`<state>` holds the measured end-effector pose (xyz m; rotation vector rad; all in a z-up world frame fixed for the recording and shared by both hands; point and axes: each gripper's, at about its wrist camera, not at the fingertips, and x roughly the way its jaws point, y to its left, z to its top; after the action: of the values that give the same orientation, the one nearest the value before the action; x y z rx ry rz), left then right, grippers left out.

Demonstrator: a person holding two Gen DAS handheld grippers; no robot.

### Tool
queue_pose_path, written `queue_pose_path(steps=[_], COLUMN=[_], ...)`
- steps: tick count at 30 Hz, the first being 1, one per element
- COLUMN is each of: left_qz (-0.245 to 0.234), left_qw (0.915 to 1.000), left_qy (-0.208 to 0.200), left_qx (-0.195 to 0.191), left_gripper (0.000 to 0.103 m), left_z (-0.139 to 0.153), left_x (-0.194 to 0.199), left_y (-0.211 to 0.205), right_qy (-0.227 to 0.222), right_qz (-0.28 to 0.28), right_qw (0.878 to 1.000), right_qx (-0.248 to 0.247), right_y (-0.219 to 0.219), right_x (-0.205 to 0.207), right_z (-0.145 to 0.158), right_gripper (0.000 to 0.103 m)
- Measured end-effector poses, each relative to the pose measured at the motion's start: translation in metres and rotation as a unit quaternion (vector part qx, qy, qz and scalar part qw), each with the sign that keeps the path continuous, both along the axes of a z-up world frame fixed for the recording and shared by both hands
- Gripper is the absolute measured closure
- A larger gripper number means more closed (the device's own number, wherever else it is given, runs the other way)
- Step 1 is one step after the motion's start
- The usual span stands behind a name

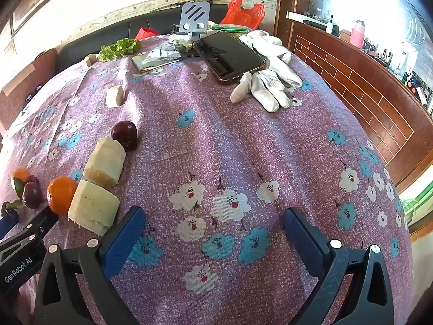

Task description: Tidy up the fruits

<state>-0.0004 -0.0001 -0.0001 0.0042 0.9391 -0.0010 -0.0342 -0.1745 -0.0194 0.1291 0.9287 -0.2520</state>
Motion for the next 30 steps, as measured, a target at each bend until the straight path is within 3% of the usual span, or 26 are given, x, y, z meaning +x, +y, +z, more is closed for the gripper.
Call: queue_pose_path(steps=[17, 30], left_qz=[0.0, 0.0], left_qw=[1.0, 1.0], left_qy=[0.002, 0.002], left_qx=[-0.001, -0.001], left_gripper=[0.0, 0.0], left_z=[-0.0001, -0.0001], left_x=[0.0008, 0.0008], left_y=[-0.0003, -0.0003], right_qy=[0.001, 0.001], right_qz=[0.0, 0.036], right_qw=[1.0, 0.999], right_qx=[0.001, 0.001], right_y=[-0.0002, -0.0029], right_x=[-0.0009, -0.0001], right_z=[0.0003, 0.0004], right_gripper=[0.0, 0.0])
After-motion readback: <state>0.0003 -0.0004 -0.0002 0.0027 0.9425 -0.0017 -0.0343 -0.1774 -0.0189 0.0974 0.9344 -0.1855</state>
